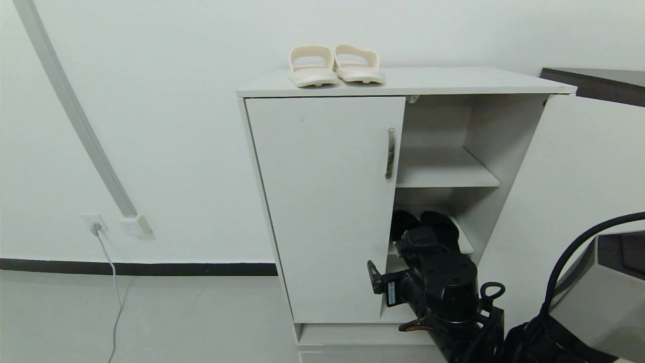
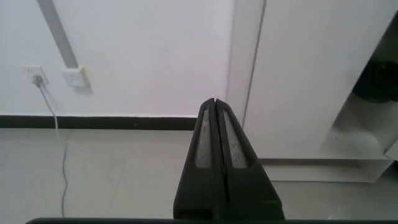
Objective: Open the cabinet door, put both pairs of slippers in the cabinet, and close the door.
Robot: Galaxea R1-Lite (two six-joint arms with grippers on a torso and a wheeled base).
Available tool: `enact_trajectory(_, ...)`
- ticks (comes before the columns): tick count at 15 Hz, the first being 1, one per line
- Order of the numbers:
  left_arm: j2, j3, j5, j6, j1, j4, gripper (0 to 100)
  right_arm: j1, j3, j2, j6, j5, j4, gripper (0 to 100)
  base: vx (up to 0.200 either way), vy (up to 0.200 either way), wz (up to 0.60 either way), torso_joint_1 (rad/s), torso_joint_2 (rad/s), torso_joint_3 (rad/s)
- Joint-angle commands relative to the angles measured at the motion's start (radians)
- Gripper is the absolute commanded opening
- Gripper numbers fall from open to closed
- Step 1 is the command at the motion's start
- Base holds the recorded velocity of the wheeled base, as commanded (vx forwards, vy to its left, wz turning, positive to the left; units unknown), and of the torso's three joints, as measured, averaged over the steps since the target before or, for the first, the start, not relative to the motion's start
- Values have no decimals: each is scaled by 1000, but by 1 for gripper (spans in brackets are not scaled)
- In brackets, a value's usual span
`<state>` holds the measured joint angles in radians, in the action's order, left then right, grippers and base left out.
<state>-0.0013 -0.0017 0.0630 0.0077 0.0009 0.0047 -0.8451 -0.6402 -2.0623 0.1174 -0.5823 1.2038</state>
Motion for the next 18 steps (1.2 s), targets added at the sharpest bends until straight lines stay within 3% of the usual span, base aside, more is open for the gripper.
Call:
enact_trajectory(1,1,0,0,0,1,0,0,0,1,-2,1,1,0,100,0,200,0,7,2,2)
enact_trajectory(4,1,0,0,0,1,0,0,0,2,-2,-1,-1,17,100,0,200,0,1,2,2)
enact_trajectory(18,1,0,3,0,2,0,0,32,34,-35,-25,16,134,100,0,0,0,0,0,0)
